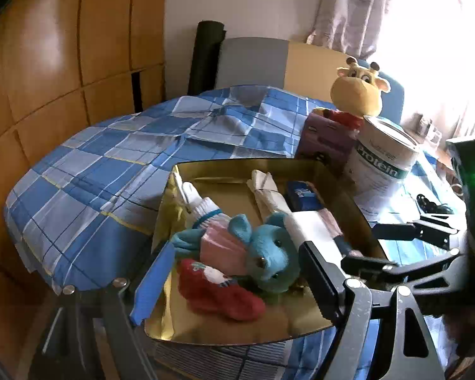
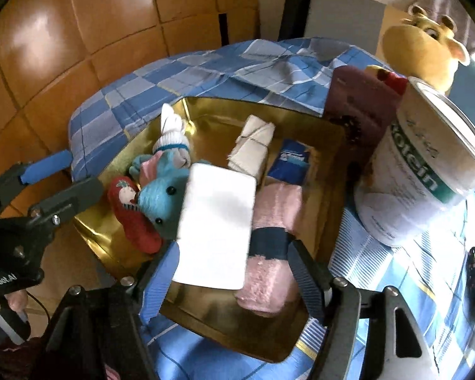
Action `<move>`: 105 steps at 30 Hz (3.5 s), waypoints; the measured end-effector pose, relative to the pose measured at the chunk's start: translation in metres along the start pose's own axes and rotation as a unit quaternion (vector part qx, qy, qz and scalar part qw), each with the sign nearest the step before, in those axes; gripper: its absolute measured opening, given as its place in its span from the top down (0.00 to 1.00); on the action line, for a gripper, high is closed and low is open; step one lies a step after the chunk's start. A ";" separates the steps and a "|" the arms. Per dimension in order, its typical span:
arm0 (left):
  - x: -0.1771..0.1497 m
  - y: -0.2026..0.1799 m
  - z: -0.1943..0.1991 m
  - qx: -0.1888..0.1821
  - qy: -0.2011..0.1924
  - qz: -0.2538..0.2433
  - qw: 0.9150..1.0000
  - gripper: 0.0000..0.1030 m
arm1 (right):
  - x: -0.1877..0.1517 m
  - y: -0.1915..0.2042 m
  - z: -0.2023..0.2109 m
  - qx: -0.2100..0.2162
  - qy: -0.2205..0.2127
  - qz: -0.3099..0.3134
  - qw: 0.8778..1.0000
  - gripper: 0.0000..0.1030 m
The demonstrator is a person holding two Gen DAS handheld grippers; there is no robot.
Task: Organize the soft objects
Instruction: 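Carry the white sponge into the gold tray and open the right tool, then move both tools back over the bed toward the black wig and plastic bag, then grasp the clear plastic bag with the right tool while the left tool grasps the black wig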
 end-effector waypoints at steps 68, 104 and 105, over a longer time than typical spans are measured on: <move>-0.037 -0.297 -0.033 -0.180 0.097 -0.278 0.938 0.21 | -0.252 -0.461 0.090 -0.221 0.033 -0.426 0.876 0.67; 0.011 -0.574 -0.189 -0.170 -0.007 -0.583 0.794 0.26 | -0.272 -0.465 0.102 -0.198 0.049 -0.502 0.840 0.67; 0.011 -0.579 -0.194 -0.172 -0.008 -0.587 0.791 0.26 | -0.272 -0.465 0.103 -0.198 0.047 -0.502 0.840 0.67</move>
Point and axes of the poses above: each gripper's, at about its wrist camera, not at the fingertips, and z roughly against the way its jaws point, y to its left, x to its top, the point moved 8 cm from there along -z, roughly the way its jaws point, and after that the axes turned 7 degrees about y, right-handed, at the moved point
